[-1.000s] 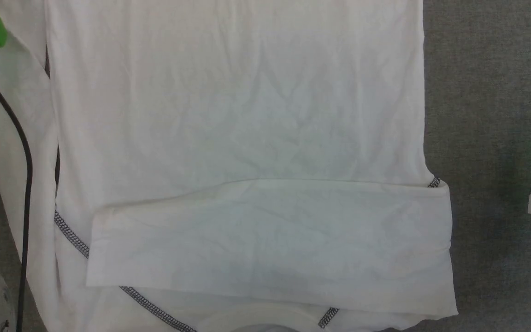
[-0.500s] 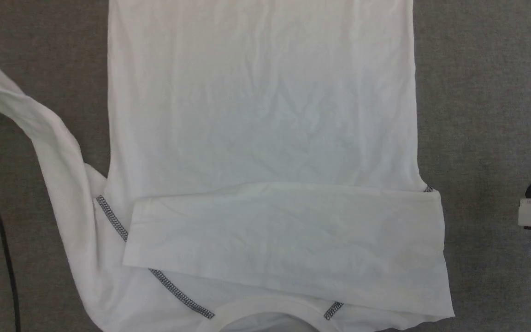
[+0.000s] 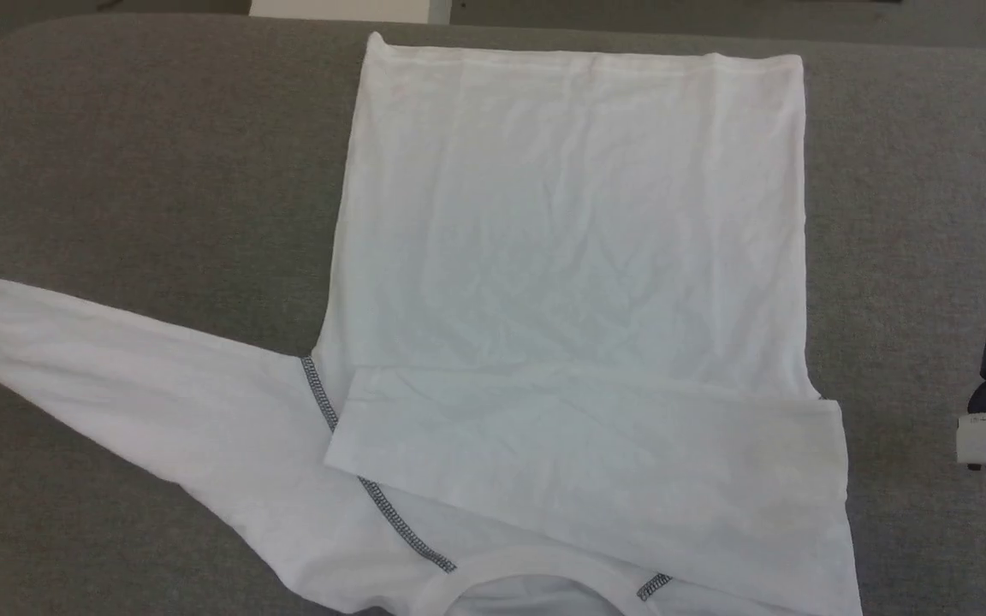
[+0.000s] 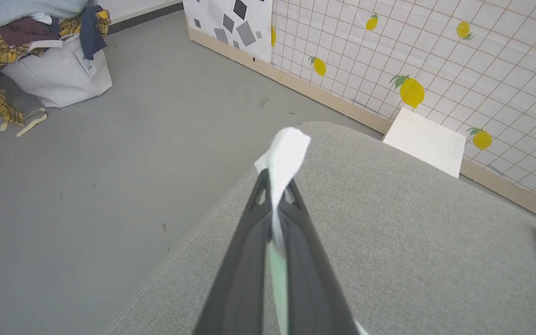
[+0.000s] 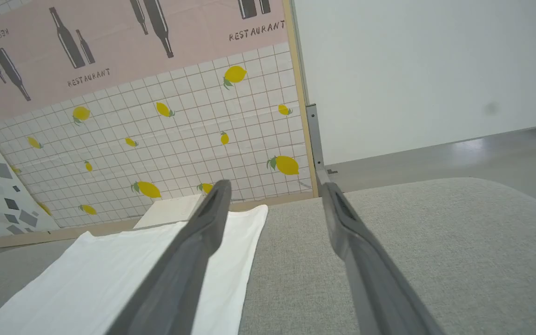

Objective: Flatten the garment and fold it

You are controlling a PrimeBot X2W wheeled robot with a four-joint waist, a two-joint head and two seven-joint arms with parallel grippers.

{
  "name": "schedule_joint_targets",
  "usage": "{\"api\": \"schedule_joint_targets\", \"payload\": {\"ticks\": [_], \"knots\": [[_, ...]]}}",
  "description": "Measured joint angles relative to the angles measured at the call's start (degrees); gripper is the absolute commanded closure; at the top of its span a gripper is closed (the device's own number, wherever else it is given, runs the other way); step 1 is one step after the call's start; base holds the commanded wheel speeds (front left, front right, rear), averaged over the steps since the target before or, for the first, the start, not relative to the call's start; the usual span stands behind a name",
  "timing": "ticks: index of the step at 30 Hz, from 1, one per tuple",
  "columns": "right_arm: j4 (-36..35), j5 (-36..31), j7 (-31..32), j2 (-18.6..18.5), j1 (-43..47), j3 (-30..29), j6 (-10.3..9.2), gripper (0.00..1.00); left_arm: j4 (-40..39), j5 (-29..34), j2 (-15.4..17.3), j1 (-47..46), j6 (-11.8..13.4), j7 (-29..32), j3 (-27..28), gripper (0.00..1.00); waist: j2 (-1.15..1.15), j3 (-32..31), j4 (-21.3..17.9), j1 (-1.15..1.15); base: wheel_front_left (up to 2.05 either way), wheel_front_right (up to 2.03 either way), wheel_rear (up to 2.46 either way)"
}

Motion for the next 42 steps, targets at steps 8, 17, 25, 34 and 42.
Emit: {"api": "schedule_joint_targets", "payload": {"ticks": [8,17,25,34,42], "knots": [[1.03,0.75,-0.26,0.01,0.55,1.52,0.0,0.0,-1.66,-1.35,-0.34,-0.15,-6.03,-5.77,-4.0,1.0,0.0,-4.24,1.24,0.0,0.0,0.0,0.0],[2.8,1.71,-1.32,0.02,2.16,1.52,0.0,0.0,-16.34,-1.67,-13.86,5.89,-7.38,-5.81,-20.49,1.0,0.0,-7.05,-0.41,0.0,0.0,0.0,0.0],[2.99,1.81,-1.36,0.01,2.64,1.68,0.0,0.0,-17.66,0.15,-25.86,8.95,-7.3,-3.01,-43.78,1.0,0.0,-8.3,-2.14,0.0,0.0,0.0,0.0],[4.05,2.78,-1.81,0.02,2.57,3.0,0.0,0.0,-7.42,-10.07,-25.99,3.48,-4.72,-7.93,-68.0,1.0,0.0,-7.27,-5.49,0.0,0.0,0.0,0.0],[4.94,3.24,-2.83,0.02,2.57,3.05,0.0,0.0,0.86,-18.78,-25.96,2.13,-4.87,-0.9,-77.61,0.0,0.0,-6.72,-7.91,0.0,0.0,0.0,0.0]]}}
